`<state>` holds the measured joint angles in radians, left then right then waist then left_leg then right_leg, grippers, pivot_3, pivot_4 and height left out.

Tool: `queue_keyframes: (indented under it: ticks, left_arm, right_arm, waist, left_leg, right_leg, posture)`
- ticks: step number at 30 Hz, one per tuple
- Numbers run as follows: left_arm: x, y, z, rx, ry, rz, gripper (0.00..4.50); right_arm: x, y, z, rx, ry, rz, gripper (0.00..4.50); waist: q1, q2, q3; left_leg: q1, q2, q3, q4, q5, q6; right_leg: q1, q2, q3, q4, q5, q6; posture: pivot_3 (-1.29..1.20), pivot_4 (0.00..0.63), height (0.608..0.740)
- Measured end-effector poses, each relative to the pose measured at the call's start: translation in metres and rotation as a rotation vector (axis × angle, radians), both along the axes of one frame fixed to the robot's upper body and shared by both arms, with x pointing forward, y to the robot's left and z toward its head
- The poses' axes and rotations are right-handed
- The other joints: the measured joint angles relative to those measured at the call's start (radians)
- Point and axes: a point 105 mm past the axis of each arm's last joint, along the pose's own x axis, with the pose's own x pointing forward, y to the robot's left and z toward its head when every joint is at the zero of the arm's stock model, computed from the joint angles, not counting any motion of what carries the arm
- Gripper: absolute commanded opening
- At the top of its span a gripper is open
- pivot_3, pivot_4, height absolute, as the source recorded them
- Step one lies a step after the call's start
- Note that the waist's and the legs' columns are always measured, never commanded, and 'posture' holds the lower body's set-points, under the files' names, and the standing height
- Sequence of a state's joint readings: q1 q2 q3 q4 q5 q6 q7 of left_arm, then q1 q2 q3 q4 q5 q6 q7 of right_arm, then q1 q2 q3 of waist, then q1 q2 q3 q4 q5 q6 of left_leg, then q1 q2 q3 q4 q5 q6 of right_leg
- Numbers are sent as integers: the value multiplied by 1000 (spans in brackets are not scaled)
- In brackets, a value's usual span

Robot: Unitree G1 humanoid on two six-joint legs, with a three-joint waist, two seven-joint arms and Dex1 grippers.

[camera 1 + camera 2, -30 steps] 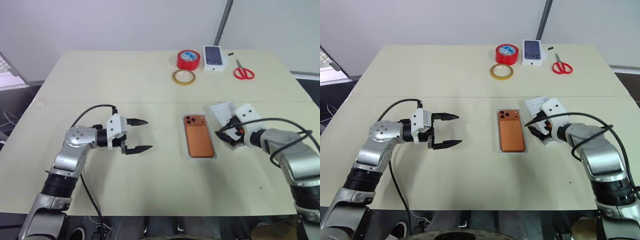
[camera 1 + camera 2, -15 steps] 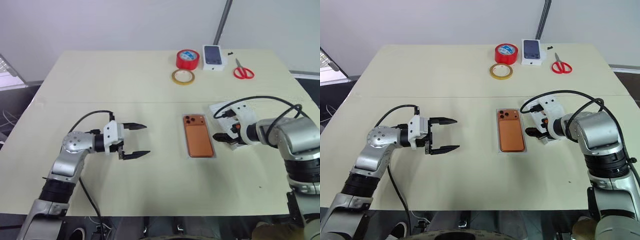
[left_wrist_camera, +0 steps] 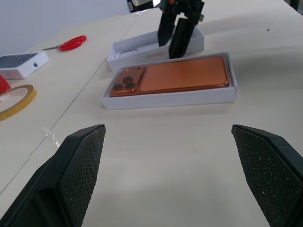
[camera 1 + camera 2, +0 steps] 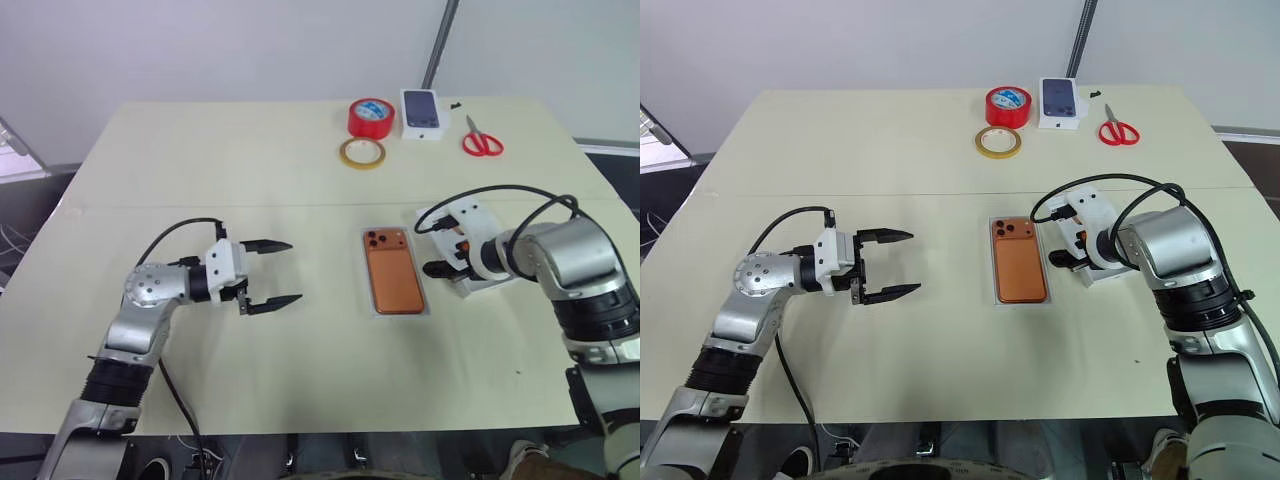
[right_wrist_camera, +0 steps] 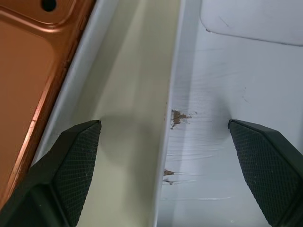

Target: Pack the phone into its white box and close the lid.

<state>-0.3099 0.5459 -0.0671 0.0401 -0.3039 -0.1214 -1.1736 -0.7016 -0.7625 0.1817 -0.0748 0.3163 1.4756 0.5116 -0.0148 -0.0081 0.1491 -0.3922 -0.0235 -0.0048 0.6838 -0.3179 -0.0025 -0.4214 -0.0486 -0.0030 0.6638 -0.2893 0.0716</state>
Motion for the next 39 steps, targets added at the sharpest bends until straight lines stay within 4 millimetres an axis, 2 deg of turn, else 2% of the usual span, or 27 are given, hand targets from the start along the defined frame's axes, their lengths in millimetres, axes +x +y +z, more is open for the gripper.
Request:
queue_keyframes:
  ticks: [2, 3, 5, 8, 9, 19, 24, 28, 33, 36, 39]
  left_arm:
    - [-1, 0, -1, -2, 6, 4, 4500]
    - [-1, 0, -3, -3, 13, 11, 4500]
    - [-1, 1, -5, -6, 21, 20, 4500]
    - [-1, 0, -4, -7, 22, 22, 4500]
    - [-2, 0, -3, -7, 20, 21, 4500]
    - [0, -2, -2, -19, 19, 33, 4500]
    - [2, -6, 0, -18, 20, 26, 4500]
    - [4, -5, 0, -21, 28, 39, 4500]
    - [8, -6, 1, -38, 30, 56, 4500]
    - [12, -7, 2, -52, 35, 73, 4500]
    - [16, -9, 5, -71, 44, 88, 4500]
  right_arm:
    - [1, -1, 0, -9, -4, -2, 3307]
    - [1, -1, 0, -17, -8, -2, 2661]
    - [2, -3, 0, -28, -17, -6, 1660]
    - [4, -3, 0, -38, -29, -4, 321]
    - [5, -2, 0, -41, -33, 0, 81]
    - [8, -7, 1, -57, -55, -36, 81]
    - [14, -7, 3, 49, -74, -129, 81]
    - [22, -8, 19, 168, -153, -165, 81]
    - [27, 15, 48, 458, -296, -127, 81]
    - [21, 45, 61, 727, -302, -88, 81]
    - [1, 80, 76, 921, -302, 35, 81]
  waist:
    - [-1, 0, 0]
    - [-1, 0, 0]
    - [0, 0, 0]
    - [1, 0, 0]
    - [1, 0, 0]
    - [2, 0, 0]
    - [1, 0, 0]
    - [2, 0, 0]
    - [1, 0, 0]
    - [-3, 1, 0]
    - [1, 1, 0]
  left_leg:
    - [0, 0, 0, 0, 0, 0]
    - [0, 0, 0, 0, 0, 0]
    - [0, 0, 0, 0, 0, 0]
    - [0, 0, 0, 0, 0, 0]
    - [0, 0, 0, 0, 0, 0]
    - [0, 0, 0, 0, 0, 0]
    - [0, 0, 0, 0, 0, 0]
    - [0, 0, 0, -1, 0, 0]
    - [0, 0, 0, -1, 0, 0]
    - [0, 0, 0, -1, 0, 0]
    - [-1, 0, 0, -1, 0, 0]
  right_leg:
    - [0, 0, 0, 0, 0, 0]
    - [0, 0, 0, 0, 0, 0]
    - [0, 0, 0, 0, 0, 0]
    - [0, 0, 0, 0, 0, 0]
    - [0, 0, 0, 0, 0, 0]
    - [0, 0, 0, 0, 0, 0]
    - [0, 0, 0, 0, 0, 0]
    - [-1, 0, 0, 0, 0, 0]
    - [-1, 0, 0, 1, 0, 0]
    - [-2, 0, 0, 3, 0, 0]
    - [-2, 0, 0, 3, 0, 0]
  posture:
    - [0, 150, 740]
    - [0, 150, 740]
    - [0, 150, 740]
    - [0, 150, 740]
    - [0, 150, 740]
    - [0, 150, 740]
    - [0, 150, 740]
    - [0, 150, 740]
    - [0, 150, 740]
    - [0, 150, 740]
    - [0, 150, 740]
